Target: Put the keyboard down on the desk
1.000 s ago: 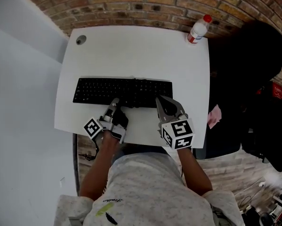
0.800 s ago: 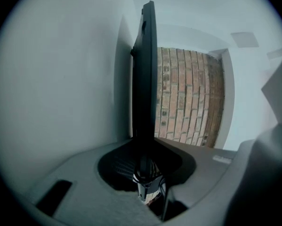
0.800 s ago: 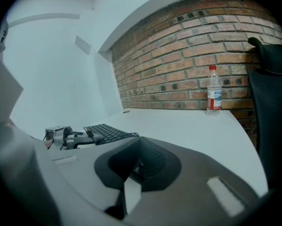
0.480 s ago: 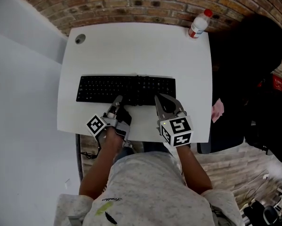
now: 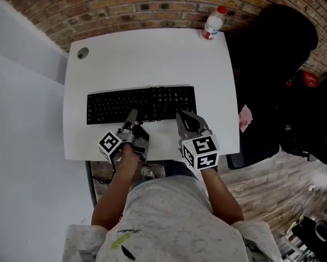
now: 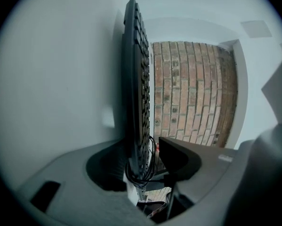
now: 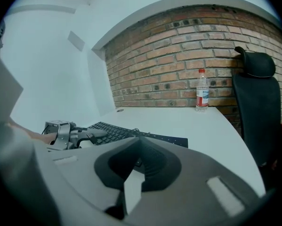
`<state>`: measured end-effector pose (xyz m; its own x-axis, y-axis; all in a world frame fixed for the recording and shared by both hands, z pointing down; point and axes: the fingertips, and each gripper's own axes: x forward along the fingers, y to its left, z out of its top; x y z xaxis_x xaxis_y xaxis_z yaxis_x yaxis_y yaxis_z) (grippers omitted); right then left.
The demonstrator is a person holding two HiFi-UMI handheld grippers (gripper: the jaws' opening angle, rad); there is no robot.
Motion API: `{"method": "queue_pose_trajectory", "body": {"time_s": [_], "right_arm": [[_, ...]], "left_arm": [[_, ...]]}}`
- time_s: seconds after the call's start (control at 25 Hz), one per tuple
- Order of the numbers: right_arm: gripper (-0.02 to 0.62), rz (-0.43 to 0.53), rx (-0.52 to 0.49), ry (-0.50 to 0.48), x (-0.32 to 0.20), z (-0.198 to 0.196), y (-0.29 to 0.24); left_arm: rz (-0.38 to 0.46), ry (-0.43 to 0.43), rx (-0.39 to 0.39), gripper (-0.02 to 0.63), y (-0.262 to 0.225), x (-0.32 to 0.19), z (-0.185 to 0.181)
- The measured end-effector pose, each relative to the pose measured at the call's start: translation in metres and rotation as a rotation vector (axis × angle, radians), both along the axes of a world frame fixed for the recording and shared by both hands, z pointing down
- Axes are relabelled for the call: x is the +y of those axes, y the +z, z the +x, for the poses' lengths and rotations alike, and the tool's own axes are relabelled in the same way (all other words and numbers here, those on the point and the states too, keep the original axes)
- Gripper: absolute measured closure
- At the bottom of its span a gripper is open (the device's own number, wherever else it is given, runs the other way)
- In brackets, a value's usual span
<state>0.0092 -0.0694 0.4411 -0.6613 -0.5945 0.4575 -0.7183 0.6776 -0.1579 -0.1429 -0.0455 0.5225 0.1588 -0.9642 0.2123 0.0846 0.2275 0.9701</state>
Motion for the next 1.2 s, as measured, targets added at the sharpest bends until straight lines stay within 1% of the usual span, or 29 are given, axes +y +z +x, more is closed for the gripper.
{"method": "queue_pose_trajectory", "body": {"time_s": [0.28,0.4,0.52,0.64,0.84,1.08,1.2], "right_arm": [[0.588,0.013,-0.006,0.017,0.014,0.007,-0.009],[0.588,0.016,-0.004,0.020,0.017,0.008,-0.007],[0.588,0.022,-0.005,0.027,0.023,0.010,-0.008],[0.588,0.029,-0.006,0.035,0.029,0.012,-0.010],[0.588,0.038,-0.015,0.030,0.036,0.011,-0.013],[0.588,0.061,-0.021,0.029,0.043,0.008,-0.017],[0.588,0.071,-0.033,0.029,0.052,0.008,-0.022]], "left_arm": [[-0.039,0.011,0.014,0.346,-0.008,0.003,0.003],[-0.063,0.018,0.034,0.322,-0.007,0.000,0.003],[-0.099,0.035,0.028,0.314,-0.004,0.005,0.005],[-0.107,0.047,0.026,0.316,-0.004,0.013,0.008],[-0.078,0.056,0.016,0.325,-0.009,0.021,0.009],[-0.040,0.090,-0.037,0.362,-0.015,0.026,0.011],[-0.011,0.115,-0.093,0.390,-0.024,0.034,0.012]]}}
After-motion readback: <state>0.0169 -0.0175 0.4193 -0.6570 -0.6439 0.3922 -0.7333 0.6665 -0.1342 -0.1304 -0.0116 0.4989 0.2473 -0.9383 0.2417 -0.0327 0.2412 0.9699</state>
